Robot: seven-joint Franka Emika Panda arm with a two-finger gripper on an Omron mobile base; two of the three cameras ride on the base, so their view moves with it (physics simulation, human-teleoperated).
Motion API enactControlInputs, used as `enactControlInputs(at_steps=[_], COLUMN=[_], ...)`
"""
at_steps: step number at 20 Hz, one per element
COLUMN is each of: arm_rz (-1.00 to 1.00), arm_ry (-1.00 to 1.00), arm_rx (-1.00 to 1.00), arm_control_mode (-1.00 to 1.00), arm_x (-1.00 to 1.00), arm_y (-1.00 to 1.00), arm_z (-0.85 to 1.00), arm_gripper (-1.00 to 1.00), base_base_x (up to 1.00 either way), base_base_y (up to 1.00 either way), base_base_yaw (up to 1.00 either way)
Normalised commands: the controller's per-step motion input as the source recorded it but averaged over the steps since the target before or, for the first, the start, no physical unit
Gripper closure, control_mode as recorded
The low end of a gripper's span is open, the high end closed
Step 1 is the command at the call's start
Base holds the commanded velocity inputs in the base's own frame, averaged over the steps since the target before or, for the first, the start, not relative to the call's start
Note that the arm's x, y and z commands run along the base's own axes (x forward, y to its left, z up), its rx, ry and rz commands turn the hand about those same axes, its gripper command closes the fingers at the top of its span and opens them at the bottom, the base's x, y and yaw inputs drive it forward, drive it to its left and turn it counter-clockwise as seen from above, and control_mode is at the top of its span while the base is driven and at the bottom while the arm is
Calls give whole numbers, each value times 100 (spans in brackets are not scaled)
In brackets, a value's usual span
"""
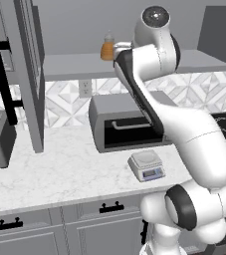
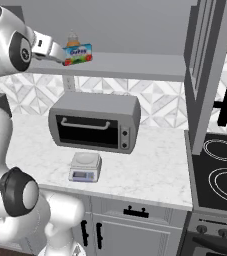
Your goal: Pick the boxed food and place it on the digital scale for weighing, and close the cabinet.
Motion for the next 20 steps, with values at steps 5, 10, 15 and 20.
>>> enactControlInputs(at_steps=[5, 10, 15, 20], arm_rz=[-2, -1, -3, -3], arm_ry=[0, 0, 0, 0], arm_rx=[0, 0, 0, 0], arm_control_mode=[-100, -100, -100, -100], arm_x=[48, 41, 41, 36], arm_y=[14, 15, 12, 3], arm_z=[0, -8, -17, -3], arm_gripper=[-100, -100, -100, -100], base_base_x=[0, 0, 0, 0], base_base_y=[0, 0, 0, 0], base_base_yaw=[0, 0, 0, 0])
